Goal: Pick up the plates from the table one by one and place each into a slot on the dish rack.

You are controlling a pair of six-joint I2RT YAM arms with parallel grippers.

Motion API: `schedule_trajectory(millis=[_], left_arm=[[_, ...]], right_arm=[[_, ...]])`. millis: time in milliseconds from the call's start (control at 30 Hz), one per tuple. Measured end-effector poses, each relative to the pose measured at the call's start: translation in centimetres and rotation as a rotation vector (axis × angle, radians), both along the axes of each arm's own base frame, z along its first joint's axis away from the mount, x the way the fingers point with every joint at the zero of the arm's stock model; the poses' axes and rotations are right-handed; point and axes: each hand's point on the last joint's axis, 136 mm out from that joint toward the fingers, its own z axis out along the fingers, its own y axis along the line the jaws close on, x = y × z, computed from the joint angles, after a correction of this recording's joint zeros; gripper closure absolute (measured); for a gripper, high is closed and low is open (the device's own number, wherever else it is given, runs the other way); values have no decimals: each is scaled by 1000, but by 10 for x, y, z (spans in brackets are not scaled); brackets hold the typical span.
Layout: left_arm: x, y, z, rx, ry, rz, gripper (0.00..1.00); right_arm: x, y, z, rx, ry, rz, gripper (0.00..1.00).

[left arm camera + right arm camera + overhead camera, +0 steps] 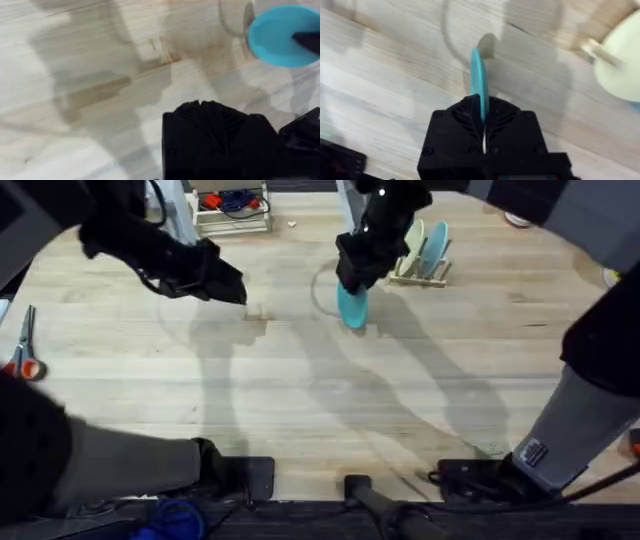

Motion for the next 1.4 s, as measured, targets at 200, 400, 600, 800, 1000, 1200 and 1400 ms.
schedule_trajectory(millis=[200, 400, 600, 800, 1000, 1200, 1400], left_arm=[[-18, 3, 33, 60, -78, 6, 959], [-34, 4, 60, 103, -155, 21, 959], [-49, 4, 81, 136, -225, 32, 961], [-62, 6, 94, 171, -271, 41, 961], [-74, 5, 98, 177, -261, 43, 961], [-75, 7, 103, 193, -266, 47, 961], [-75, 8, 104, 196, -268, 48, 961]], right_arm=[[4, -9, 28, -28, -75, 21, 970], [2, -14, 70, 11, -172, 19, 970], [-12, -23, 109, 48, -237, 20, 970], [-27, -32, 133, 64, -268, 25, 970], [-35, -38, 155, 93, -322, 23, 970], [-39, -46, 170, 108, -360, 23, 971], [-43, -48, 170, 96, -356, 50, 971]])
